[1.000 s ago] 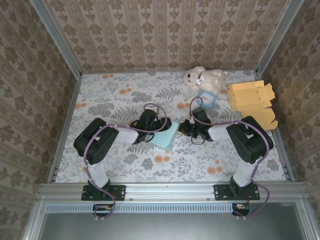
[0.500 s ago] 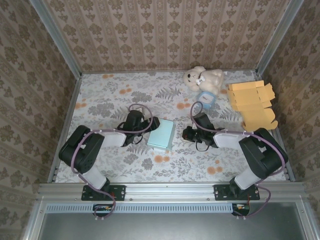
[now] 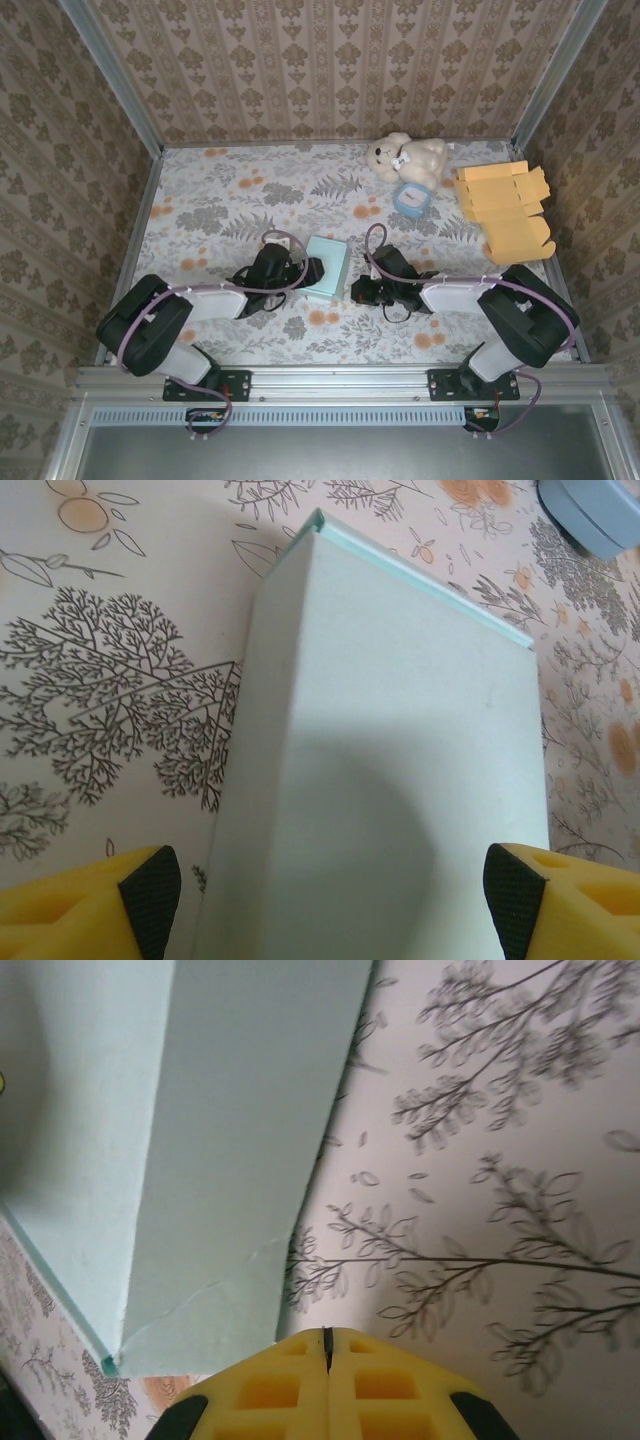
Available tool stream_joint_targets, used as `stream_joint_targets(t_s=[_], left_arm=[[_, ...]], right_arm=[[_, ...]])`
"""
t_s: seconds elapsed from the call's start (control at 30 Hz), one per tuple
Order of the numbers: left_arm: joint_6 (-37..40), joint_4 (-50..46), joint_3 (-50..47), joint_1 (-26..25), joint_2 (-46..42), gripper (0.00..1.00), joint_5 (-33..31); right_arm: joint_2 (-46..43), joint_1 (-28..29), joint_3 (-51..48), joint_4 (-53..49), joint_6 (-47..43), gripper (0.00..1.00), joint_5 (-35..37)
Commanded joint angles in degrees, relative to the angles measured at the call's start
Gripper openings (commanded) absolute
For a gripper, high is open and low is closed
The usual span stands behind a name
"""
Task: Fold the paper box
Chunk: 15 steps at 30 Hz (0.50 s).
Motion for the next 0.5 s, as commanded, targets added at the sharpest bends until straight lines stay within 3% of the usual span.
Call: stream_joint_targets(t_s=[0.0,0.47], left_arm=[[-1.0,-1.7,-1.2,-0.9,-1.5,0.83,-3.3],[-5.2,0.8,-3.8,-6.0,-0.8,0.82,-8.5]], right_arm=[[1.9,1.8,-0.3,2.3,2.5,0.00,0.6],[7.5,6.8,2.0,5.9,5.6,0.00,1.8]])
